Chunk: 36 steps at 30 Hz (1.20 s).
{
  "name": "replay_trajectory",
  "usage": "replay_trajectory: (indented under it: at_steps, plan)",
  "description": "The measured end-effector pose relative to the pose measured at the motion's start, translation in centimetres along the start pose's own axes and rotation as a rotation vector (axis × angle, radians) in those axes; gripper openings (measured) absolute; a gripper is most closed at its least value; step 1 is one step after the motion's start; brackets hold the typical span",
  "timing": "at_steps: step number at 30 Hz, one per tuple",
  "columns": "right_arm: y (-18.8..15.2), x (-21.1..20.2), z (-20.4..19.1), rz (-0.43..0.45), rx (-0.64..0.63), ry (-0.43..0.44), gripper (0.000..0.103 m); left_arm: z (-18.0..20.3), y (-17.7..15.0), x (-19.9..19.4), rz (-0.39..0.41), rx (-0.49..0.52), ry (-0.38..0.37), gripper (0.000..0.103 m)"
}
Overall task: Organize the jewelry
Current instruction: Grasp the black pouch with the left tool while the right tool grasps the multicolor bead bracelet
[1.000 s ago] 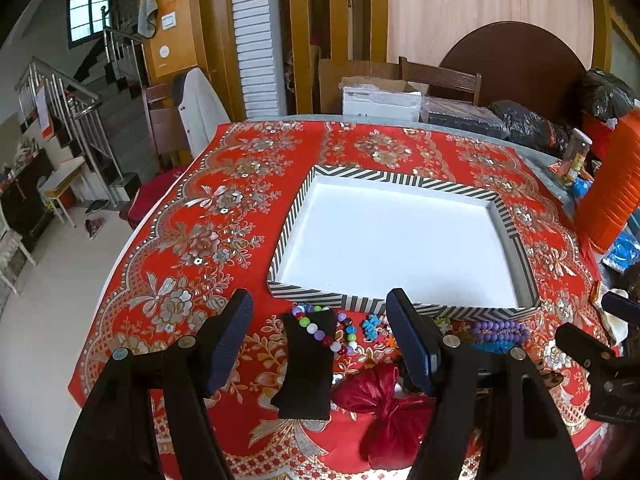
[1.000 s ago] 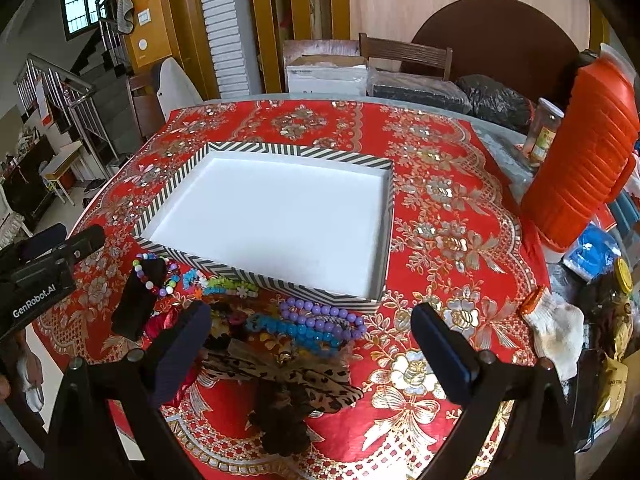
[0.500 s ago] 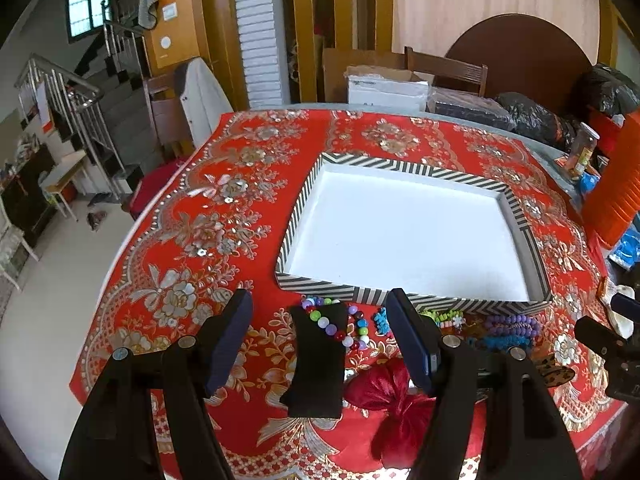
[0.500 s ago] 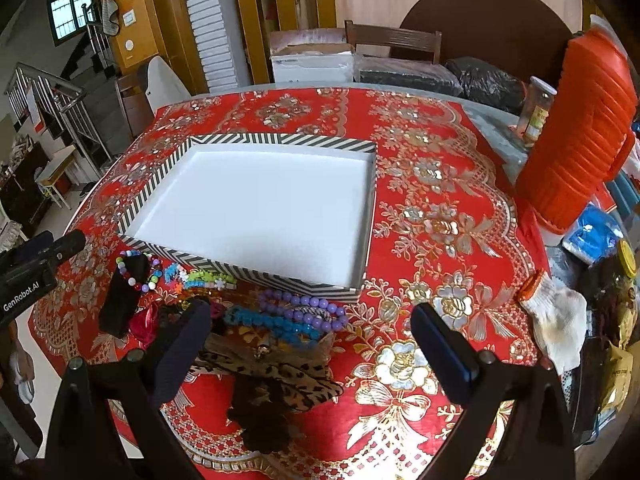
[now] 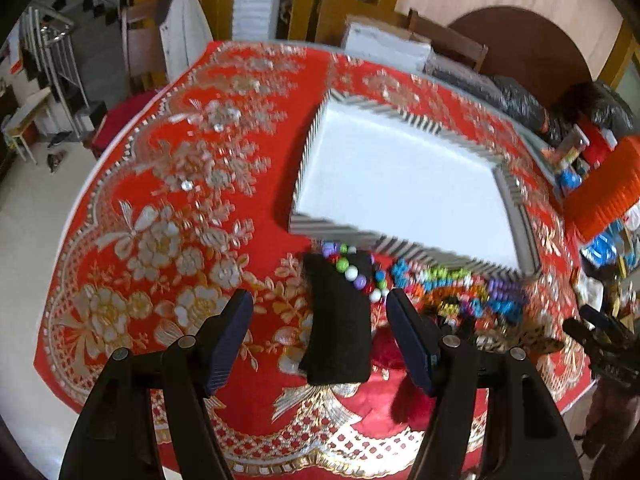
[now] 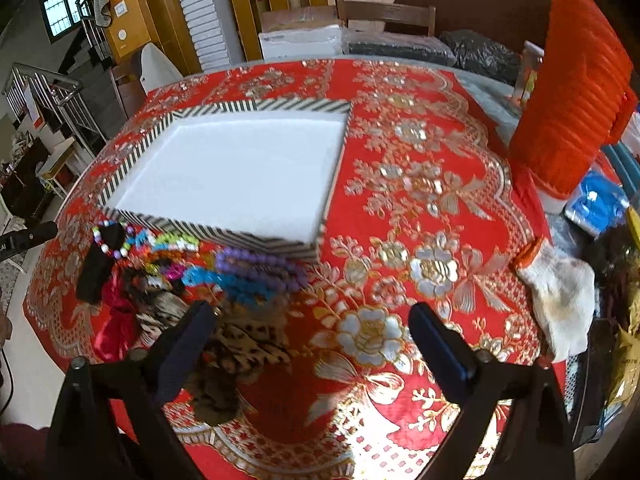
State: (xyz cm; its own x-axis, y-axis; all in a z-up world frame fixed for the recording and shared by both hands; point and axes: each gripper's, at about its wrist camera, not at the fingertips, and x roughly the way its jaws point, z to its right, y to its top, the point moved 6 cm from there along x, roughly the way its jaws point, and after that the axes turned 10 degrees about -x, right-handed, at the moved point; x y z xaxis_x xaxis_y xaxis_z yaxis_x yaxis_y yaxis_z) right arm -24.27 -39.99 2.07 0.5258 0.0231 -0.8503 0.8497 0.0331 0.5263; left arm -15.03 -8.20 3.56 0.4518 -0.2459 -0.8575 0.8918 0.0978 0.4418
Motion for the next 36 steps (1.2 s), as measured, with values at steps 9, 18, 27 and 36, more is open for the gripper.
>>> replay_trajectory:
  at_steps: [9, 18, 27, 36]
  plan:
    - [0.4, 2.3, 0.7, -0.030, 0.045, 0.038, 0.074, -0.3, -1.3, 3.4, -0.092, -0.005, 0.018, 0.057]
    - [2.5, 3.2, -1.8, -0.032, 0.045, 0.130, 0.065, -0.1, -1.0, 6.0, -0.146, -0.010, 0.009, 0.056]
    - [6.2, 4.3, -12.3, -0.023, -0.186, 0.329, 0.047, 0.4, -1.3, 6.7, -0.207, 0.060, -0.034, 0.003]
    - [8.3, 7.8, -18.9, -0.052, -0.297, 0.428, 0.046, -2.5, -0.8, 5.1, -0.212, 0.043, -0.022, 0.001]
